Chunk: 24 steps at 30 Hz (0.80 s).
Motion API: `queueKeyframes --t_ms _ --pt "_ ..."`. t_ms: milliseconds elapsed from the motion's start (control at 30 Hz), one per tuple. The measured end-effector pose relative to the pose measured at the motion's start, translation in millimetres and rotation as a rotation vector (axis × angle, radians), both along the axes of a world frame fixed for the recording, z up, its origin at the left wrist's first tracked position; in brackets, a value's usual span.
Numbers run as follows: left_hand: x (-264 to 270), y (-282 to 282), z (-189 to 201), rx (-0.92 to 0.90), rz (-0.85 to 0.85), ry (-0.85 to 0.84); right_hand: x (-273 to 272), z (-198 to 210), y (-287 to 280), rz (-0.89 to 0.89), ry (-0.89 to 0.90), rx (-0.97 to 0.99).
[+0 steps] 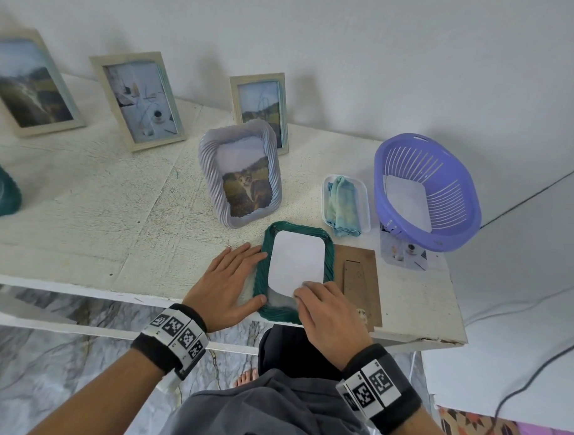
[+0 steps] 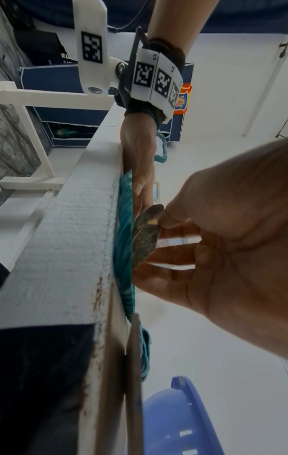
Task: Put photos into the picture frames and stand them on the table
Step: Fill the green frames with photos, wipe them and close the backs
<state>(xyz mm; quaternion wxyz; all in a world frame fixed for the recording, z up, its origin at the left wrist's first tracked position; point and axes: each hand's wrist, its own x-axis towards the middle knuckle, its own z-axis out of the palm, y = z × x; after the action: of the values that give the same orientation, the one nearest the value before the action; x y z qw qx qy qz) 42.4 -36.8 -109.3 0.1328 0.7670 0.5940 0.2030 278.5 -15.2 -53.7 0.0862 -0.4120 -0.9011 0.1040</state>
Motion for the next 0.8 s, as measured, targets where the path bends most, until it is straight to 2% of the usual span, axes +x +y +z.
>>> queueKeyframes --t_ms 267,467,667,800 --pt "7.3 3.3 0.3 -0.023 0.088 0.006 0.7 20.5 -2.7 -0.11 0.124 0.044" --pt "7.0 3.3 0.0 -0.009 0.082 0.014 10.2 37.8 6.7 -0.367 0.283 0.119" --pt "7.1 2.5 0.2 -0.011 0.072 0.016 45.6 46.6 18.3 -0.682 0.45 0.002" --pt "6.4 3.1 1.2 -0.023 0.07 0.012 77.3 40.9 21.4 -0.727 0.578 -0.024"
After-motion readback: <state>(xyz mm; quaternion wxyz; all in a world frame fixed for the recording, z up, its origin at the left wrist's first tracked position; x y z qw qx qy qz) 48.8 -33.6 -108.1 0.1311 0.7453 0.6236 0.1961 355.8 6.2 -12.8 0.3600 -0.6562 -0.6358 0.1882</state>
